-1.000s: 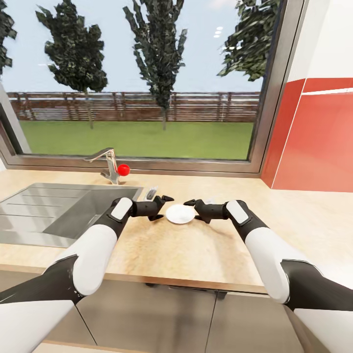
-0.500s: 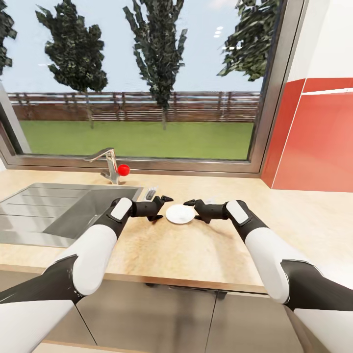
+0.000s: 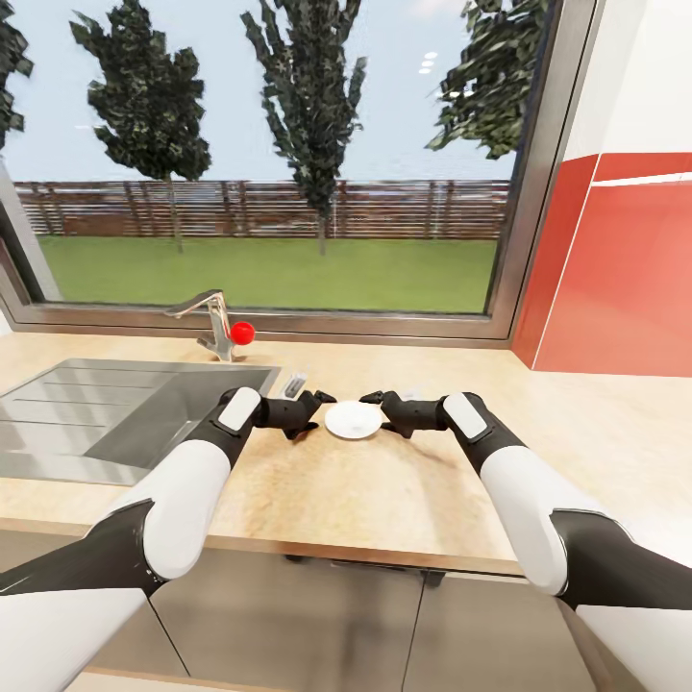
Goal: Set up a coffee station on the kitchen countertop: keep the coffee maker on the countertop, move the bottle of coffee from the kitchen shelf to the counter next to the coffee maker, place a paper coffee filter on top of the coffee maker, put the saucer next to the coffee maker with the coffee cup on the saucer, and place the electric kettle next to the coffee maker.
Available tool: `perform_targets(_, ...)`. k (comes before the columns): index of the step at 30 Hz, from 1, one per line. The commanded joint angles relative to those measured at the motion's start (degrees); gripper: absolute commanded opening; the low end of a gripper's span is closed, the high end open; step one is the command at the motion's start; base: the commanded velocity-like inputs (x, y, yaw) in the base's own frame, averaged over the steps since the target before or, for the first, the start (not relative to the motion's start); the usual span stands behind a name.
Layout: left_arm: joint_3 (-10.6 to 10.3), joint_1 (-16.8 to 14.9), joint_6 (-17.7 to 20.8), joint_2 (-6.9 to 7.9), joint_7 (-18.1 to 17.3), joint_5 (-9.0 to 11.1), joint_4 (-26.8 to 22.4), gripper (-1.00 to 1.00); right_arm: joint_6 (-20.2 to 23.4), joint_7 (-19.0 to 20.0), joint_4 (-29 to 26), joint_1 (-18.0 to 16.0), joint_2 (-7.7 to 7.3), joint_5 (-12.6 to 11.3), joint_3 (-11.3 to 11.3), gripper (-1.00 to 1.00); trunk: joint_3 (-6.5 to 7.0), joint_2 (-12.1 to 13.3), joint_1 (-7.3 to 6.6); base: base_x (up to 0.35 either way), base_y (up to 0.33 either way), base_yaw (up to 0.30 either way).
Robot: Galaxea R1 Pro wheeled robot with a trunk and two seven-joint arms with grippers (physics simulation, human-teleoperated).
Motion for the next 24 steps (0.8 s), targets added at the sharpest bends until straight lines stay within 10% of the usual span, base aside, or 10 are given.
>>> perform_targets(1, 0.3, 0.0, 0.4, -0.05, 0.4, -0.2, -0.1, 1.0, 0.4, 0.1, 0.0, 0.0, 0.06, 1.3, -0.3, 1.0, -0.08, 0.0, 0.0, 0.0, 0.0, 0.0)
perform_targets(24, 0.8, 0.0, -1.6, -0.06, 0.1, -0.1, -0.4, 1.0, 0.4, 0.1, 0.0, 0.0, 0.31, 1.3, -0.3, 1.0, -0.08, 0.0, 0.0, 0.0, 0.0, 0.0)
